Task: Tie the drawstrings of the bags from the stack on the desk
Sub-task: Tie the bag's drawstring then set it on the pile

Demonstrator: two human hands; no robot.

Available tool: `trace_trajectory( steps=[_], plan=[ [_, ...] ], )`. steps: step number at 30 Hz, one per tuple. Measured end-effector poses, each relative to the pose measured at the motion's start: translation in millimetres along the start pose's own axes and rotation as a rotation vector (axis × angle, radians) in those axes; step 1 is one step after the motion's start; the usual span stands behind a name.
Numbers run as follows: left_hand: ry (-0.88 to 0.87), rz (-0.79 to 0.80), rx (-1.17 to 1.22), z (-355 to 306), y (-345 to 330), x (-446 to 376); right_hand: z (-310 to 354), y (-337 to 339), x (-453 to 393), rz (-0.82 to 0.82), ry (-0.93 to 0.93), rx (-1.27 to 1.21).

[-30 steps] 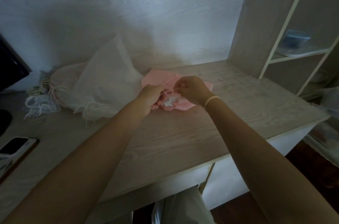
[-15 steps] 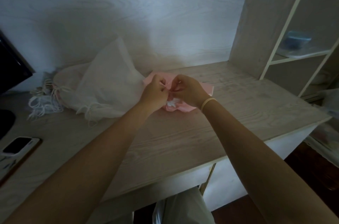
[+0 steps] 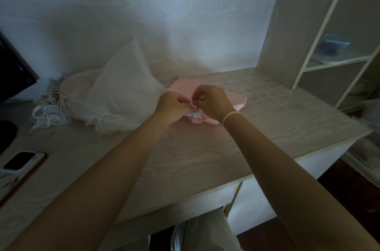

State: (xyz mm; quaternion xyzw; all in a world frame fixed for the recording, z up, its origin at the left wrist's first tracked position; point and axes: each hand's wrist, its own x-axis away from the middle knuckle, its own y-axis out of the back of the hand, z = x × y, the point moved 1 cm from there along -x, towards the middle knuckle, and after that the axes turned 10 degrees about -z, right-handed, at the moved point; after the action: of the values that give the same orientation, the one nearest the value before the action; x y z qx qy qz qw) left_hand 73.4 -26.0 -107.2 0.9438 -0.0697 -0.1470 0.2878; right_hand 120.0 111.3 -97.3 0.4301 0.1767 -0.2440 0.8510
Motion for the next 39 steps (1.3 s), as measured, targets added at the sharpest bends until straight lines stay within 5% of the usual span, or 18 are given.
trace_trajectory(
  steps=[4,12,20,27,32,37,39],
  plan=[
    [-0.11,-0.046,-0.182,-2.2,-0.5,2.1,2.1,0.5,-0.3,0.024,0.035,0.035],
    [-0.011,-0.039,-0.143,-7.3,1.4,2.6,9.7,0.2,-0.4,0.152,0.223,0.329],
    [-0.199,-0.083,-0.246,-1.3,4.4,6.4,13.2,4.5,-4.8,0.317,0.194,0.384],
    [-0.221,-0.191,-0.052,-3.7,9.4,11.9,6.5,13.9,-3.3,0.381,-0.394,-0.463],
    [-0.202,-0.138,0.044,-3.7,8.0,15.5,-1.3,7.3,-4.9,0.428,-0.539,-0.719],
    [-0.33,-0.245,-0.127,-3.0,7.7,8.5,-6.0,4.9,-5.5,0.398,-0.552,-0.778],
    [-0.24,-0.212,-0.102,-1.5,8.3,6.4,-9.8,5.3,-6.9,0.39,-0.548,-0.787]
  ],
)
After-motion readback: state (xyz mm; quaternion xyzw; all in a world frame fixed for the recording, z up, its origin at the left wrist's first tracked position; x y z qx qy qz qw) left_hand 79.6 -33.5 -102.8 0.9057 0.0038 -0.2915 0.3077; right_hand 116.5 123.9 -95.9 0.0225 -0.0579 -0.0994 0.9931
